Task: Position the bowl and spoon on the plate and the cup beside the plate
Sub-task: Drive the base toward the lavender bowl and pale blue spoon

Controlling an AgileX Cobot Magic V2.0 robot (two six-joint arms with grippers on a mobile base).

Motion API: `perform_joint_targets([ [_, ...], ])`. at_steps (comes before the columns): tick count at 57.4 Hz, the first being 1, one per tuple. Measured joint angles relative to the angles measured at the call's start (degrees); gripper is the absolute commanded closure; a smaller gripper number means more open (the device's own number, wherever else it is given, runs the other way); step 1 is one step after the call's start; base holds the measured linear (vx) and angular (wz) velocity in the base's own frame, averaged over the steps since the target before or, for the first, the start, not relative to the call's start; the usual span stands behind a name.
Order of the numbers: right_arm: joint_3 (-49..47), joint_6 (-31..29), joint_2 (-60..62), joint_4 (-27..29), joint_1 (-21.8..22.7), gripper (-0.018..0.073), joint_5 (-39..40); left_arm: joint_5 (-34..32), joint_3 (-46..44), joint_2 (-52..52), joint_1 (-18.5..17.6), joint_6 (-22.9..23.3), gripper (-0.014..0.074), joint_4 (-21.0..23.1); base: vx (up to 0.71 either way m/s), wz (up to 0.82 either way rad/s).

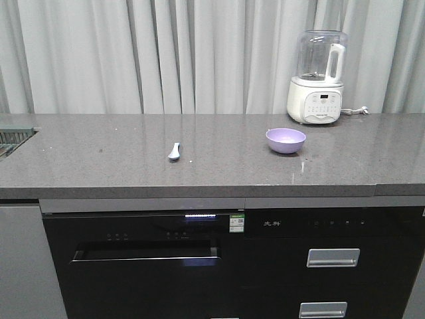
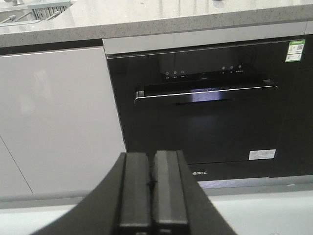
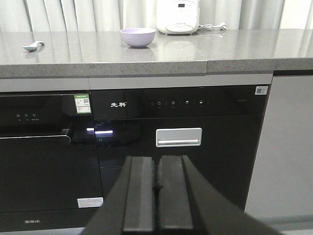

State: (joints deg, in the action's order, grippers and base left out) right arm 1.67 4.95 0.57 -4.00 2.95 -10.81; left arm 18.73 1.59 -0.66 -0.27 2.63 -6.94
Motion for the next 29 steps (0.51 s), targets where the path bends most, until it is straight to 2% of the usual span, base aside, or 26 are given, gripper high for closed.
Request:
perform_joint_targets([
  [29, 0.0, 0.0, 0.0, 0.0, 0.0, 0.0568, 0.0, 0.0, 0.0, 0.0, 0.0, 0.0, 0.0602, 0.0, 0.0, -0.01],
])
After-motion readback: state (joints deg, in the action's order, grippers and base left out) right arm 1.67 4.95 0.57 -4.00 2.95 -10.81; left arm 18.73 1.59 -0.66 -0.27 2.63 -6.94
